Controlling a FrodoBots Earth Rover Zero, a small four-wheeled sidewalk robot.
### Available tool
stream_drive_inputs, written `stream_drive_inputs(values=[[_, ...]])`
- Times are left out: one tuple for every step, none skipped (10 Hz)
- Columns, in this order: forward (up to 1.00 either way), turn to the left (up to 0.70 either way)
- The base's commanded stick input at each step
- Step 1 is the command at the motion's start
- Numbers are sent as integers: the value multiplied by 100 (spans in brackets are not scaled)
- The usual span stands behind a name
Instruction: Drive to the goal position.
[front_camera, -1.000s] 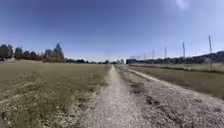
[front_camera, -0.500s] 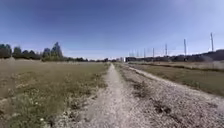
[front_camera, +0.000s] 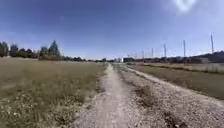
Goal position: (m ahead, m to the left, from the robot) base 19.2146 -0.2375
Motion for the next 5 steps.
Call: stream_drive_inputs(values=[[70, 0], [70, -20], [70, -32], [70, -21], [70, -1]])
